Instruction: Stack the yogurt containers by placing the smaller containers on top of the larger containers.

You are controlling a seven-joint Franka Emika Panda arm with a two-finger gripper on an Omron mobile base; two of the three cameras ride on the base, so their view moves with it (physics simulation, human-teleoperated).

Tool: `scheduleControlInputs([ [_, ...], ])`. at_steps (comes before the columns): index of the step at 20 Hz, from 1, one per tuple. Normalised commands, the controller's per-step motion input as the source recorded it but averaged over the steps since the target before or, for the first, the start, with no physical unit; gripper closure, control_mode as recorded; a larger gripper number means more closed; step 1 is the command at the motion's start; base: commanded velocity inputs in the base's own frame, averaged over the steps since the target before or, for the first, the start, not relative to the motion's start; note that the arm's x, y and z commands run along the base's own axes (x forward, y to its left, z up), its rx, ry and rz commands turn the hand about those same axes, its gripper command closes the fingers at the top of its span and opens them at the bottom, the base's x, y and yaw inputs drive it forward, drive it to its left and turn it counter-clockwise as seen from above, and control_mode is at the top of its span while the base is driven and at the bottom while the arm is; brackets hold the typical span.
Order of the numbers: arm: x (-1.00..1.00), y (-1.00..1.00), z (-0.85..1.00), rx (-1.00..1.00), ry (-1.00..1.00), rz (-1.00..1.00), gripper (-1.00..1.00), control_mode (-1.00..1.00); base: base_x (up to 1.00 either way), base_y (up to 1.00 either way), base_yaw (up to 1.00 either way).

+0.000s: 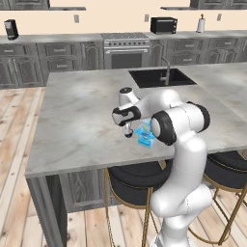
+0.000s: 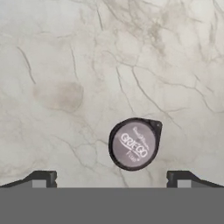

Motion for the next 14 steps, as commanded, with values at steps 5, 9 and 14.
scheduleControlInputs([
  [5,0.13,0.0,-0.19,0.0,0.02,0.0,-1.0,-1.0,0.0,0.0,0.0],
  [9,0.13,0.0,-0.19,0.0,0.02,0.0,-1.0,-1.0,0.0,0.0,0.0],
  [14,0.16,0.0,-0.17,0.0,0.01,0.0,-1.0,-1.0,0.0,0.0,0.0],
])
